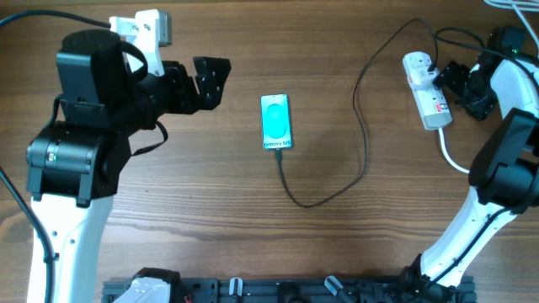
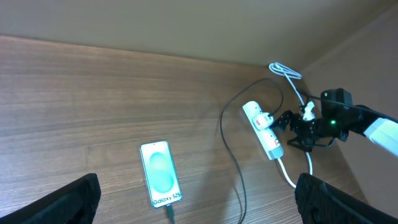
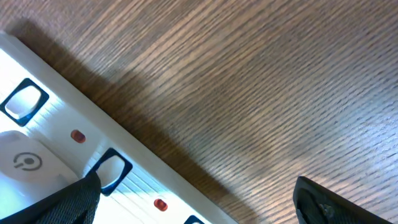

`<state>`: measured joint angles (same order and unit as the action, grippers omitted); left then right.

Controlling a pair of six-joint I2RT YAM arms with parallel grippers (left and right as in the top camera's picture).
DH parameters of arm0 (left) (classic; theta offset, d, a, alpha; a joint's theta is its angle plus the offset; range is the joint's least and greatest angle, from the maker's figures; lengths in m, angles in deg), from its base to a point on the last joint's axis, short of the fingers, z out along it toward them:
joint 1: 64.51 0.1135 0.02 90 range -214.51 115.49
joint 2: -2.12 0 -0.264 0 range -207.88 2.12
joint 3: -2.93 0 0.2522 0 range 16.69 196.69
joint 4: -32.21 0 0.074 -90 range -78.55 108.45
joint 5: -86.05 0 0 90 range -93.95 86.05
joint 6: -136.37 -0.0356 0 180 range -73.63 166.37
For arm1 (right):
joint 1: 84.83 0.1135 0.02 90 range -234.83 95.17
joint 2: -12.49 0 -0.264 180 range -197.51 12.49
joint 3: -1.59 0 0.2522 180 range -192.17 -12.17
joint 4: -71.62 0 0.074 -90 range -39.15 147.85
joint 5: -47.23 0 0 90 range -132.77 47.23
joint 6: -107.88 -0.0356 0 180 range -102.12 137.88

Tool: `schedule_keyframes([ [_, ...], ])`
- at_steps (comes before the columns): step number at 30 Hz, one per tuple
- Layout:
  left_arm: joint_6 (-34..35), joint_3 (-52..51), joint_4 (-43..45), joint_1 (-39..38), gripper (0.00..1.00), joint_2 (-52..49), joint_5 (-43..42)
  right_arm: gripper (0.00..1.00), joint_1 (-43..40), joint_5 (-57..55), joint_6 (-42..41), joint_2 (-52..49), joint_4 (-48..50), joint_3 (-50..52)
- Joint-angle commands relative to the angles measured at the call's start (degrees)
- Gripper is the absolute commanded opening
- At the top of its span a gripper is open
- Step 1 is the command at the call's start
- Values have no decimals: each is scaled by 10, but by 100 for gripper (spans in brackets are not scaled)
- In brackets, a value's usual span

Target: Plug charger to phone and switch on socket

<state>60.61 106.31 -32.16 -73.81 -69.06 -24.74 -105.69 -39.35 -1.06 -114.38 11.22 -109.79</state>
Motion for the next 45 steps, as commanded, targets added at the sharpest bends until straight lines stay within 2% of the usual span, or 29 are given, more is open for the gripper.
schedule_keyframes([
  [1,-3,0,1,1,100,5,5,100,8,21,8,-12,-1,14],
  [13,-3,0,1,1,100,5,5,100,-10,61,6,-12,9,11],
  [17,-3,0,1,1,100,5,5,100,-38,53,-36,-12,-8,11],
  [28,-3,0,1,1,100,5,5,100,-49,83,-37,-12,8,11],
  [35,-3,0,1,1,100,5,5,100,-14,4,-52,-12,8,16],
  [45,-3,0,1,1,100,5,5,100,15,-21,-51,-12,10,16],
])
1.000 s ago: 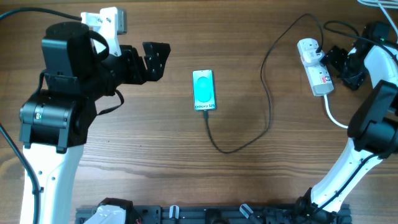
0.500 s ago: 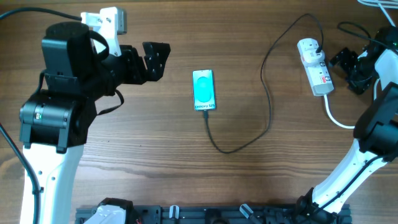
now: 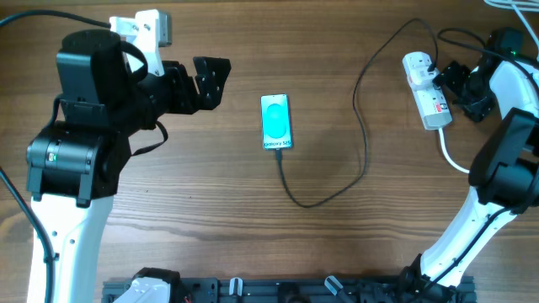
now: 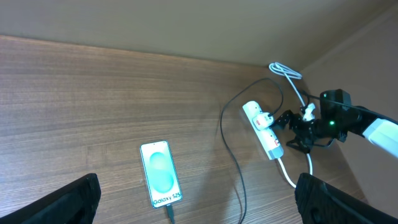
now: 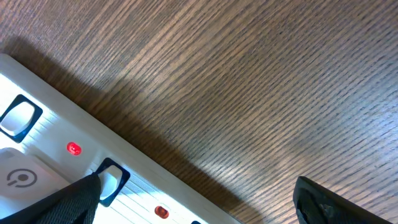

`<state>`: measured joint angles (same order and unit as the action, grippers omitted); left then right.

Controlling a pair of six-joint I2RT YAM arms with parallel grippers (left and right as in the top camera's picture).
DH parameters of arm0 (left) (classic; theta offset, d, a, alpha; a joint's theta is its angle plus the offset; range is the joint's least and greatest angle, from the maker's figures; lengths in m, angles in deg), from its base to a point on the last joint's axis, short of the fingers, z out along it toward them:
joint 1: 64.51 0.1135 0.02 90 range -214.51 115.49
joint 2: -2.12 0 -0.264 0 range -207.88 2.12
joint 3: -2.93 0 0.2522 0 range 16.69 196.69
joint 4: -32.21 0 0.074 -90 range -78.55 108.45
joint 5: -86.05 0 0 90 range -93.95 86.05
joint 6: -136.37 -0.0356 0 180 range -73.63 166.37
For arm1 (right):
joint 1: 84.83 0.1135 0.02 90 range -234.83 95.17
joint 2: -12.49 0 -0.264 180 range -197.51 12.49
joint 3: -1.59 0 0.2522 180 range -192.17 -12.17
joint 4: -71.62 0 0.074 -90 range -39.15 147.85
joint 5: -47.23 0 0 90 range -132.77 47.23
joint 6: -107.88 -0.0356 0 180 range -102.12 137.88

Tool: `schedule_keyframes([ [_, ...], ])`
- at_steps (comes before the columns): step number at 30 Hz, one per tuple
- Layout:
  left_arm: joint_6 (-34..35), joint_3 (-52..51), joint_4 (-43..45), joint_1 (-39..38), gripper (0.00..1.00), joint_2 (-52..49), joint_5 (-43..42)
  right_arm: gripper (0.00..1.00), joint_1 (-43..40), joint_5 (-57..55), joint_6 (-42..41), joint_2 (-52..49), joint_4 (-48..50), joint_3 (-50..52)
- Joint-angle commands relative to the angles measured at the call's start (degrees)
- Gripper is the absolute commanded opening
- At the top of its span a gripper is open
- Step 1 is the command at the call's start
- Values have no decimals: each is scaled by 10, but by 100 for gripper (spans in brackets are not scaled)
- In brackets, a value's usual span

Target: Plug charger to phone and switch on socket

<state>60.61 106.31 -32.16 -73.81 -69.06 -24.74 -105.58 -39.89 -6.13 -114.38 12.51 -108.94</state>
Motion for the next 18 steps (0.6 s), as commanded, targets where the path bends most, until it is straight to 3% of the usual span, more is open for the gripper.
schedule_keyframes([
  [1,-3,0,1,1,100,5,5,100,14,-15,0,-12,-3,8],
  [6,-3,0,1,1,100,5,5,100,14,89,14,-9,0,7],
  [10,-3,0,1,1,100,5,5,100,5,20,-57,33,-36,6],
  [18,-3,0,1,1,100,5,5,100,-30,-14,-79,244,-116,6],
])
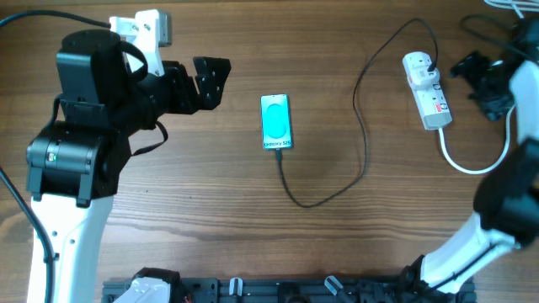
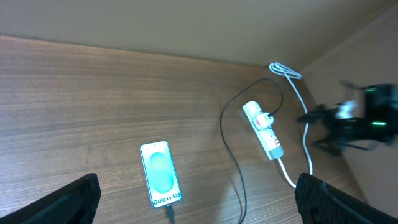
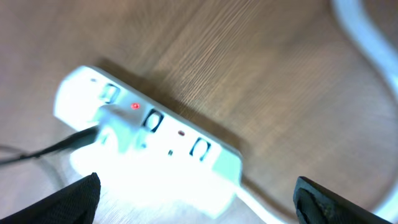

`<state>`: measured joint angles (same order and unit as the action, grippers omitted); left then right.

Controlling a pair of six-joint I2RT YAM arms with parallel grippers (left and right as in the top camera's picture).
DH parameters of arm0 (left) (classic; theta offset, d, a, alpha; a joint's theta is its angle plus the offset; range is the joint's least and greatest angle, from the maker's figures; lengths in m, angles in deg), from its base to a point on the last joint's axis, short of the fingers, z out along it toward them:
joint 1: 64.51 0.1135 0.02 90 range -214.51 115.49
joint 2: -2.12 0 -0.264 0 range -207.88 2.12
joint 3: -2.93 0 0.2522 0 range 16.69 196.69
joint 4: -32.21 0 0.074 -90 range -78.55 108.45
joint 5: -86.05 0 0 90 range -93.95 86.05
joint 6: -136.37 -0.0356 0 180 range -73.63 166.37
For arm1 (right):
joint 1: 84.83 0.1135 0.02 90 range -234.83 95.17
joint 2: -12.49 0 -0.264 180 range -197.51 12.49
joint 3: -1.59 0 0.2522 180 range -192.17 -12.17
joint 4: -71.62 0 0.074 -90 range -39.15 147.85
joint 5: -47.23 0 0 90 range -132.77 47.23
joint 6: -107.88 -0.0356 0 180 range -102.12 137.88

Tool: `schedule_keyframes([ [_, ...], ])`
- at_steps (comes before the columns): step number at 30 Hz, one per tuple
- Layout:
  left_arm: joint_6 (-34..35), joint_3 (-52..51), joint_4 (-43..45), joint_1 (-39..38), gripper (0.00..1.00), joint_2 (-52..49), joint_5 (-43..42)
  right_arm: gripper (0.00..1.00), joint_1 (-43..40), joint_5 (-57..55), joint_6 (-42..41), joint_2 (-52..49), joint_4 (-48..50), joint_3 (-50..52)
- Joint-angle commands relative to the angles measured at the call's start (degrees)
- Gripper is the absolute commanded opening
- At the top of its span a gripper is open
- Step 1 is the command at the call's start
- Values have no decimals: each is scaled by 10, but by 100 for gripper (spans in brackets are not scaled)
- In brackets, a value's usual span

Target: Plug charger to phone and switch on socket

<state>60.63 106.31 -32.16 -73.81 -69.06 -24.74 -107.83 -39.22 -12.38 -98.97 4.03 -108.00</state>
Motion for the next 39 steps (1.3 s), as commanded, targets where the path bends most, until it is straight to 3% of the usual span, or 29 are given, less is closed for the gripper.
schedule_keyframes([
  [1,-3,0,1,1,100,5,5,100,-6,-21,-17,117,-50,-3],
  [7,-3,0,1,1,100,5,5,99,24,-27,14,269,-131,27],
  [13,-3,0,1,1,100,5,5,100,72,-23,32,498,-97,189],
  [16,-3,0,1,1,100,5,5,100,74,-20,32,649,-111,276],
  [19,-3,0,1,1,100,5,5,100,74,-20,31,722,-156,309],
  [25,-3,0,1,1,100,5,5,100,74,-21,31,761,-227,313],
  [39,-3,0,1,1,100,5,5,100,74,-15,54,773,-206,318],
])
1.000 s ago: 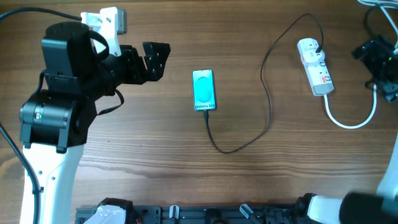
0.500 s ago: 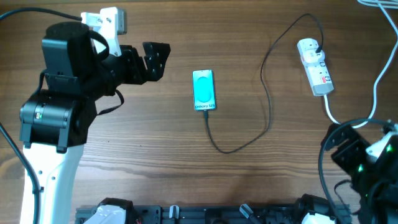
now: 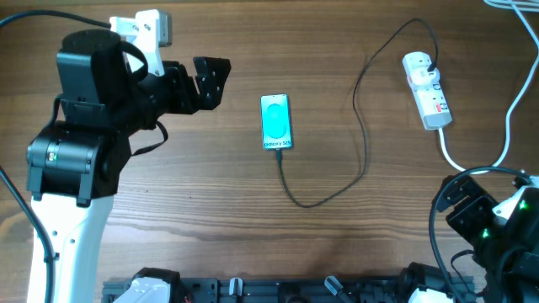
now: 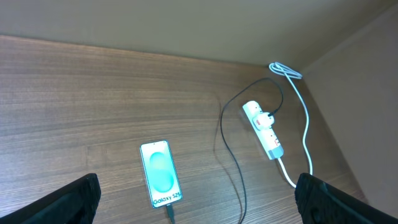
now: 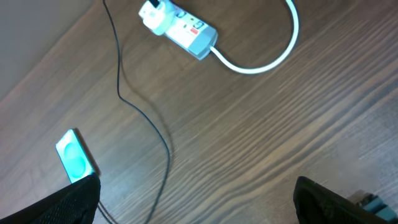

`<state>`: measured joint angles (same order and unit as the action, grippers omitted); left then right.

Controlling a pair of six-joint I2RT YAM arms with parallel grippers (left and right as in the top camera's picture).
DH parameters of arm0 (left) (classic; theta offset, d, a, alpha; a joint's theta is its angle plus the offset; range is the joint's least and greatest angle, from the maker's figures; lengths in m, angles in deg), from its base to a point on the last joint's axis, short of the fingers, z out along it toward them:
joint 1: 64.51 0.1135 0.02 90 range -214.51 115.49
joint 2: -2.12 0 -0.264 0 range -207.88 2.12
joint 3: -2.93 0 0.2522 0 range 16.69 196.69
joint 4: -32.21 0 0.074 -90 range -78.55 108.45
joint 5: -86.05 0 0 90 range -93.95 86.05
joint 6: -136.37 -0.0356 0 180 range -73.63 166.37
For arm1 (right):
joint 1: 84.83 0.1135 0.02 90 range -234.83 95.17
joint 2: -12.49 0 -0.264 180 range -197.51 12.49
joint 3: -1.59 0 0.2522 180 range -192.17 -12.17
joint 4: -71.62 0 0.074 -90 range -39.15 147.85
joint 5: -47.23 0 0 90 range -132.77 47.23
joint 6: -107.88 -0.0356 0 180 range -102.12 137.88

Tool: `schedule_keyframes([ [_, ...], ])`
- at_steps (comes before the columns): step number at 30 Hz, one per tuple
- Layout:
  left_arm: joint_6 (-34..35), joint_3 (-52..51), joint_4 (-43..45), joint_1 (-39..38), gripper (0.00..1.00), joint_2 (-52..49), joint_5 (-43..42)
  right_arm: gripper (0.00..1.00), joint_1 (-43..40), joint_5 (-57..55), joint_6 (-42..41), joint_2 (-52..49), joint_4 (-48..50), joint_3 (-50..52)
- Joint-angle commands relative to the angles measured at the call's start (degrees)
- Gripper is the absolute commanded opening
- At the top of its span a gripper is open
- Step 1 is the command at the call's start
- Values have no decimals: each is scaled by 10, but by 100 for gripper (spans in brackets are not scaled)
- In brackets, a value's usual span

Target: Plug charger to phone and switch on socket

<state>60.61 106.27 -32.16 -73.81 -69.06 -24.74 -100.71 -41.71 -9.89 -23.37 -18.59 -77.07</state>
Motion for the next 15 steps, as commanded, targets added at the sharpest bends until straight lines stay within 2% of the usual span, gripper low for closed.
schedule_keyframes([
  [1,-3,1,1,1,100,5,5,100,4,26,53,20,34,14],
  [3,-3,1,1,1,100,5,5,100,19,82,127,37,88,33],
  [6,-3,1,1,1,100,5,5,100,58,126,184,83,172,71],
  [11,-3,1,1,1,100,5,5,100,115,146,218,212,325,204],
  [15,-3,1,1,1,100,5,5,100,126,161,233,284,436,319],
])
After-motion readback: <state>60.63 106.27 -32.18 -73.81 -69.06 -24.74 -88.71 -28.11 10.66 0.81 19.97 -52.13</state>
